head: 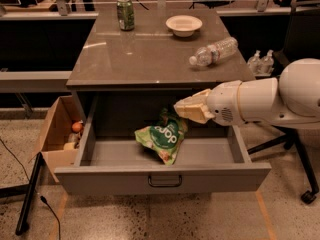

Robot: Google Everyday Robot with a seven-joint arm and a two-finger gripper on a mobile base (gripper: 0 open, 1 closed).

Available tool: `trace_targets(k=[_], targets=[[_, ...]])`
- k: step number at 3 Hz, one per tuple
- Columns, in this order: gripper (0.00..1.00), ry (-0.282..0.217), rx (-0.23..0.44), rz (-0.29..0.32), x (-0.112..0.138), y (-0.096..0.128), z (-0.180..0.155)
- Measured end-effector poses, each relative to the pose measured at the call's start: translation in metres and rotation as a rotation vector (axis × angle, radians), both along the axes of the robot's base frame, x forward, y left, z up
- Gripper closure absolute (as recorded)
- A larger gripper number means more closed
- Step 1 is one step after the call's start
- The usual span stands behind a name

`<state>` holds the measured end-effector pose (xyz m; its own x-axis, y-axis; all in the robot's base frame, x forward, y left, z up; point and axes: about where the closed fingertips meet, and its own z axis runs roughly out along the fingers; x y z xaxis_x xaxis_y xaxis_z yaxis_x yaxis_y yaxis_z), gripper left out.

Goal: Place green rice chip bag into top drawer

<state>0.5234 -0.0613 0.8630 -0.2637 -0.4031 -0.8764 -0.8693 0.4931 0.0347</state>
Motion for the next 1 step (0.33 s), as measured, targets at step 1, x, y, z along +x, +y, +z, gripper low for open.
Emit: trace_targets(k=[1], targets=[[0.46,-0.001,-0.001,0.002,-0.0008,0.0014,0.001]])
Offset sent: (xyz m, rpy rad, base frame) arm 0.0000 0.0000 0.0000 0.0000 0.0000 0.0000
